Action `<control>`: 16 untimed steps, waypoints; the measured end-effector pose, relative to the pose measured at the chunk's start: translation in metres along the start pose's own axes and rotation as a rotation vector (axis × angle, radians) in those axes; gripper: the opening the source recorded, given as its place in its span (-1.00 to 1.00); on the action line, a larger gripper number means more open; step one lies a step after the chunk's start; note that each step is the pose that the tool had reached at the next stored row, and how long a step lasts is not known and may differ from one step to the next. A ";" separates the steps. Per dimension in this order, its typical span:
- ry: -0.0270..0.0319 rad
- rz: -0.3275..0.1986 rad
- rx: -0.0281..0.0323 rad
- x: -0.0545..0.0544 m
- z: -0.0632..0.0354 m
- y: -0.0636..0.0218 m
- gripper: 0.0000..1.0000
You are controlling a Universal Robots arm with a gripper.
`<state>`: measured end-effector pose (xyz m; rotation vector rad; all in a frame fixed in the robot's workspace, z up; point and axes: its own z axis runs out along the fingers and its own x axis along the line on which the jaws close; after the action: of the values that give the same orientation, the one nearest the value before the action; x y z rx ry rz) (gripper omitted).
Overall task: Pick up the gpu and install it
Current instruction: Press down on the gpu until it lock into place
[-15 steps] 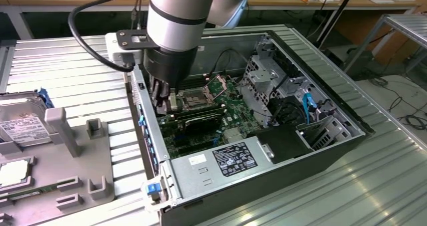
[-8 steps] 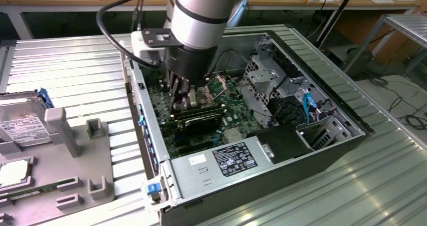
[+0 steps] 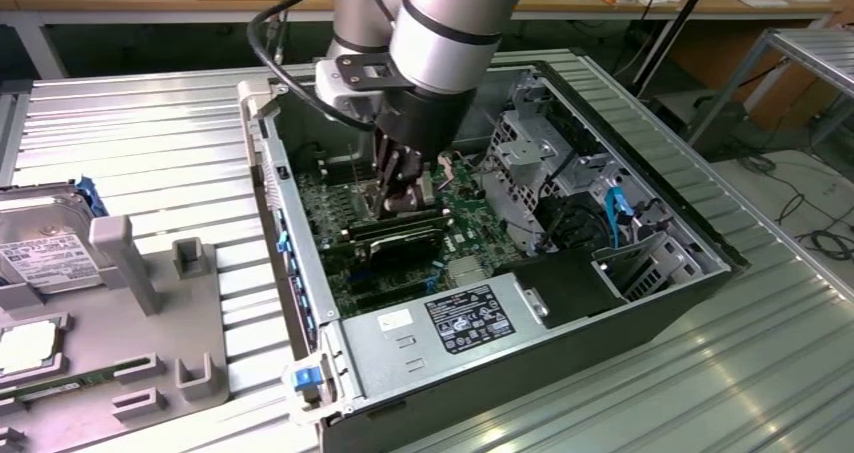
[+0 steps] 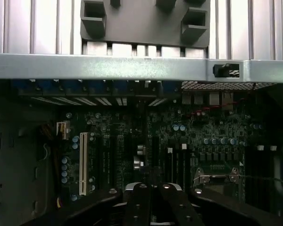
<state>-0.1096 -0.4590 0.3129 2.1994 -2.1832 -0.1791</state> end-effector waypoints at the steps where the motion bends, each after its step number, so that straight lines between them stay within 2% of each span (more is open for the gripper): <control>1: -0.0001 0.000 0.0028 0.000 -0.0005 -0.0052 -0.79; 4: -0.0010 -0.001 0.0111 -0.001 -0.0016 -0.0167 -0.79; 6: -0.0044 -0.002 0.0185 -0.001 -0.0024 -0.0236 -0.79; 9: -0.0075 -0.002 0.0194 -0.001 -0.0050 -0.0291 -0.79; 16: -0.0080 -0.002 0.0194 -0.001 -0.0052 -0.0296 -0.79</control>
<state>-0.0797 -0.4580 0.3150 2.2148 -2.1962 -0.1677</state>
